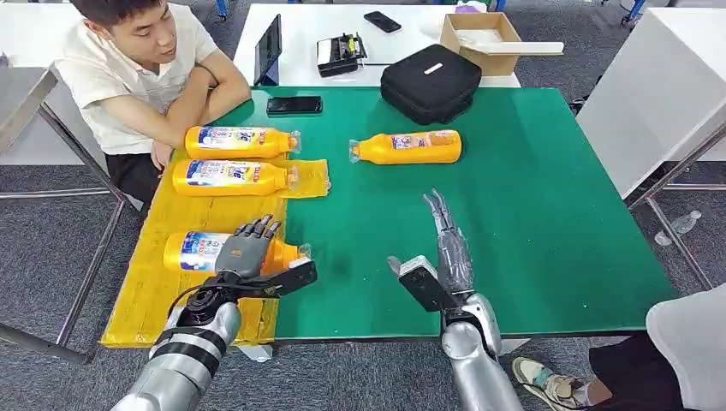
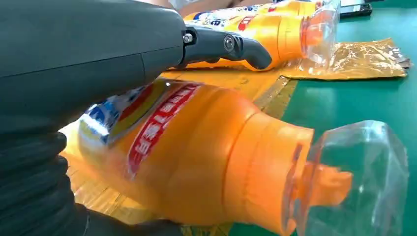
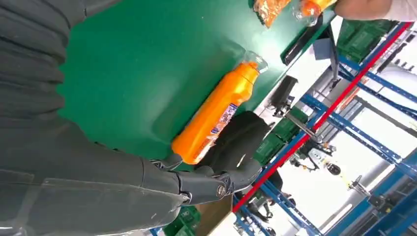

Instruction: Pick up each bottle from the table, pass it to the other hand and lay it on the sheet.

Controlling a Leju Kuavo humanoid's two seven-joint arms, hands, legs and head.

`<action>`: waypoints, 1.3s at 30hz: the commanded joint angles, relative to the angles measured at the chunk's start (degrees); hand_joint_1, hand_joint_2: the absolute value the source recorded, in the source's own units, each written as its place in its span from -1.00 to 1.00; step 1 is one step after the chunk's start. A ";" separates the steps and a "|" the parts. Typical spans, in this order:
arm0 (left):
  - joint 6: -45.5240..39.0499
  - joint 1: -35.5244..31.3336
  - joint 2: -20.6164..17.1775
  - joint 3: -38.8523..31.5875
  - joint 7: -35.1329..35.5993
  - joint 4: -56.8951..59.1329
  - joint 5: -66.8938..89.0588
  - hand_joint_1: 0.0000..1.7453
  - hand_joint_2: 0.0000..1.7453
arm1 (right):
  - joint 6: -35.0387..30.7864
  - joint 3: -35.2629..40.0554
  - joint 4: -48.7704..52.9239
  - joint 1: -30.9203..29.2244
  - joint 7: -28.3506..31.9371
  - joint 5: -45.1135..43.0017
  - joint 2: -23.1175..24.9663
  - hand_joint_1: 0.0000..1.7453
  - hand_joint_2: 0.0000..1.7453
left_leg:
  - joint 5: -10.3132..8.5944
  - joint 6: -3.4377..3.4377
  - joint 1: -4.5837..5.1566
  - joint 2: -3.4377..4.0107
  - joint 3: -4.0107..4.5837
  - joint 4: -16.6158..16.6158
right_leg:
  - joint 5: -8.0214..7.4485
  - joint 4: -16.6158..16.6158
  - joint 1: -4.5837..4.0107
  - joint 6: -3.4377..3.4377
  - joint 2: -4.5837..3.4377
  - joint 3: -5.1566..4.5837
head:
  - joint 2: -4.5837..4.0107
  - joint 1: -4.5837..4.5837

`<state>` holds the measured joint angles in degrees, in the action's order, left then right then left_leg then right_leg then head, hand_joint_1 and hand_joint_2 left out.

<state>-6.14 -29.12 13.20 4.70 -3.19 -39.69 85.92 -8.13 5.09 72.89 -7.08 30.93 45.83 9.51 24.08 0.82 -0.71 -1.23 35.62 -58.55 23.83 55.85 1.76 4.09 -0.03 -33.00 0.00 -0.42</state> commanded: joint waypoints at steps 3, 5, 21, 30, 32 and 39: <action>-3.10 5.70 1.57 8.19 -1.54 -12.55 1.15 -1.00 1.00 | -1.30 -1.29 -2.03 0.05 -0.47 0.75 -1.10 -1.00 1.00 | 0.02 0.02 -0.01 0.10 -0.06 0.02 | 0.01 -0.04 -0.06 -0.23 0.02 0.04 | 0.00 0.00; -2.02 7.18 1.23 9.96 -1.38 -16.19 0.73 -1.00 1.00 | -1.18 -1.55 -1.77 0.24 -0.45 0.74 -0.97 -1.00 1.00 | 0.04 0.01 -0.03 0.08 -0.07 0.00 | 0.03 -0.05 -0.07 -0.18 0.02 0.03 | 0.00 0.00; -10.64 23.31 1.06 20.53 -6.70 -48.08 -11.59 -1.00 1.00 | 0.73 -4.51 6.98 6.97 -2.82 0.43 0.53 -1.00 1.00 | 0.16 0.00 -0.02 0.19 0.27 -0.07 | 0.12 0.03 -0.06 -0.21 -0.06 -0.36 | 0.00 0.00; -5.76 27.24 3.91 17.95 -14.79 -48.44 -36.10 -1.00 1.00 | 9.78 -8.15 8.84 9.44 -5.28 -9.25 0.58 -1.00 1.00 | 0.09 -0.01 -0.03 0.09 0.31 -0.01 | 0.07 -0.04 -0.06 -0.18 0.03 -0.41 | 0.00 0.00; -4.14 27.75 4.52 17.61 -15.06 -47.69 -38.81 -1.00 1.00 | 6.04 -6.74 9.67 9.90 -6.26 -2.80 -0.68 -1.00 1.00 | 0.10 0.01 -0.01 0.09 0.26 0.03 | 0.08 -0.08 -0.04 -0.16 0.02 -0.35 | 0.00 0.02; 0.92 28.64 5.86 16.86 -14.02 -45.61 -46.56 -1.00 1.00 | -6.07 -3.46 9.46 9.03 -13.14 20.81 -6.15 -1.00 1.00 | 0.16 0.03 -0.02 0.20 0.19 -0.01 | 0.09 -0.10 -0.07 -0.22 -0.04 -0.27 | 0.00 0.00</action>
<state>-9.72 -2.05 16.09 22.75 -18.27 -88.04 45.72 -4.03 -1.33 82.75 2.78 24.22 46.78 10.10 24.11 0.83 -0.70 -1.17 36.07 -58.57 23.84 55.82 1.77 4.10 -0.05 -33.56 0.00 -0.42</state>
